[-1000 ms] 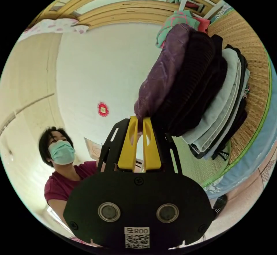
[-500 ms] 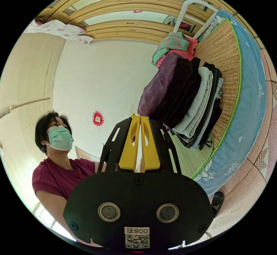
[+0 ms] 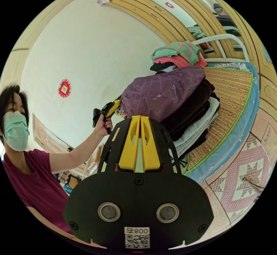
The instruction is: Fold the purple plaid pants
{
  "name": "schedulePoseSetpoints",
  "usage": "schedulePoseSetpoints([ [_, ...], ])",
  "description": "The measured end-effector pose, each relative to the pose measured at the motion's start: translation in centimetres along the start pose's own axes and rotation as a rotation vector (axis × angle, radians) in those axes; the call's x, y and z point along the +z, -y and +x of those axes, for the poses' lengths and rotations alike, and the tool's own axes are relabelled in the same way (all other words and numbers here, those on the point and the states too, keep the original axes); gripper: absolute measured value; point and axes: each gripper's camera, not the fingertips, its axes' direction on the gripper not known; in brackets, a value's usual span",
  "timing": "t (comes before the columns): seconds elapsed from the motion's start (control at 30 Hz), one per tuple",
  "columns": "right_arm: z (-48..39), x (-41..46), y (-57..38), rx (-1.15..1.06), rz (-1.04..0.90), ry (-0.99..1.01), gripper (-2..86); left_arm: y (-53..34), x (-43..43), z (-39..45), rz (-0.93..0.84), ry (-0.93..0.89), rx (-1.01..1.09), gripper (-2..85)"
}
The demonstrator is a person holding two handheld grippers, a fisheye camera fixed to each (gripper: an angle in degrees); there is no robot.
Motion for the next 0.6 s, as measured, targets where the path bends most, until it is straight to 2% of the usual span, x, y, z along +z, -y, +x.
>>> schedulePoseSetpoints([
  [0.17, -12.9, -5.9, -2.6, -0.263, 0.055, -0.163, -0.1, -6.3, -2.8, 9.5, -0.028, 0.057, 0.172, 0.0],
  [0.27, -21.8, -10.1, -5.5, -0.438, 0.123, -0.266, -0.1, -10.6, -5.5, 18.2, -0.005, 0.160, 0.332, 0.0],
  [0.43, -35.3, -19.3, -10.9, -0.662, 0.244, -0.395, 0.0, -19.8, -9.9, 38.3, 0.165, 0.403, 0.647, 0.1],
  [0.53, -41.9, -26.2, -14.0, -0.736, 0.354, -0.471, 0.0, -24.5, -10.4, 47.8, 0.290, 0.467, 0.729, 0.1],
  [0.6, -44.9, -30.3, -15.7, -0.760, 0.418, -0.490, 0.0, -26.7, -9.7, 52.4, 0.321, 0.445, 0.787, 0.1],
])
